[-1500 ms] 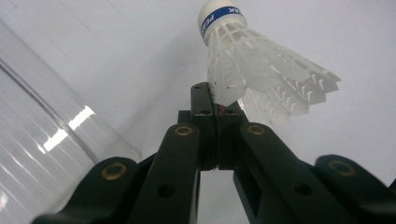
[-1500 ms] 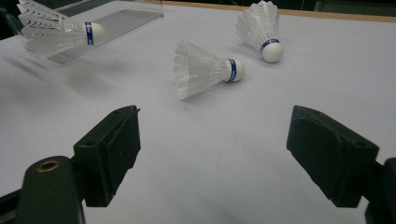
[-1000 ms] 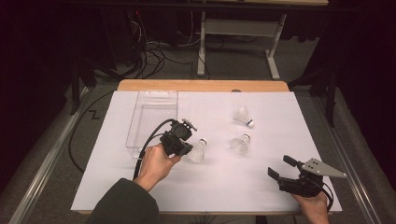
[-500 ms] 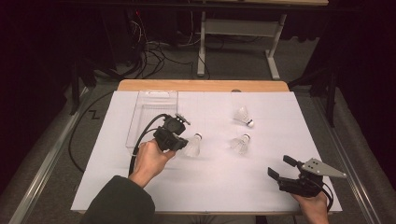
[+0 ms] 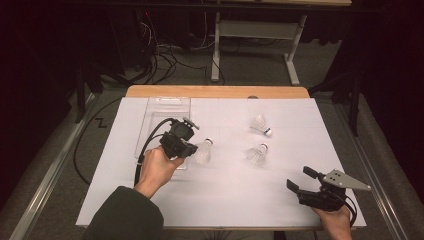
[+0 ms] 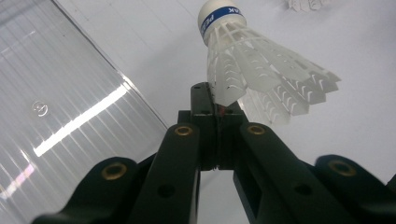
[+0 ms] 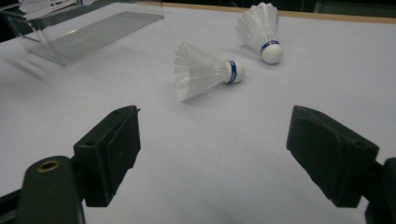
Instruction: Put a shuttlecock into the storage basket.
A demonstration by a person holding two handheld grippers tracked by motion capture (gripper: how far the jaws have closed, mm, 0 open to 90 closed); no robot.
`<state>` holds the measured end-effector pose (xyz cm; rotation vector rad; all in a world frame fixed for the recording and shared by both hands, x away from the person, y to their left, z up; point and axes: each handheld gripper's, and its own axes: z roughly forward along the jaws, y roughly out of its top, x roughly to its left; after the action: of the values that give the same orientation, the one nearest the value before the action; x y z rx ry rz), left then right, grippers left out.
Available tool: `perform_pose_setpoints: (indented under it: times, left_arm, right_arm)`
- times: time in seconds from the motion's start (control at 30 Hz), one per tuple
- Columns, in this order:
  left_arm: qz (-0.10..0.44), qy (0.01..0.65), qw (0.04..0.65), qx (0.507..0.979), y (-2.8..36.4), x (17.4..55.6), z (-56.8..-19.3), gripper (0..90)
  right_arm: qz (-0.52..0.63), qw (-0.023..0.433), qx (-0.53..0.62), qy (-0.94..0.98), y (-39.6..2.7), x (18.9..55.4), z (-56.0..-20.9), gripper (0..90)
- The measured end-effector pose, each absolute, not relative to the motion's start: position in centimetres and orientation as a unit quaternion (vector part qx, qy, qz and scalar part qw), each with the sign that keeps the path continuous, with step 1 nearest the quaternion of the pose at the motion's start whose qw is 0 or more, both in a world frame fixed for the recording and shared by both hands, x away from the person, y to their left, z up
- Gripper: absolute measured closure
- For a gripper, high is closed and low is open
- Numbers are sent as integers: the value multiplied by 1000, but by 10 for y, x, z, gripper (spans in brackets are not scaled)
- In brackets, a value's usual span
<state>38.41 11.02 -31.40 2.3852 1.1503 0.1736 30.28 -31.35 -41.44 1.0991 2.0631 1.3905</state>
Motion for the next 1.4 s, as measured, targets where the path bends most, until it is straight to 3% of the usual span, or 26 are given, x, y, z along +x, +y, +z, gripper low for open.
perform_pose_setpoints:
  times: [1.4]
  left_arm:
    - [85,452,241,855,143,396,-300,895]
  right_arm:
    - [501,209,396,740,-314,303,-414,184]
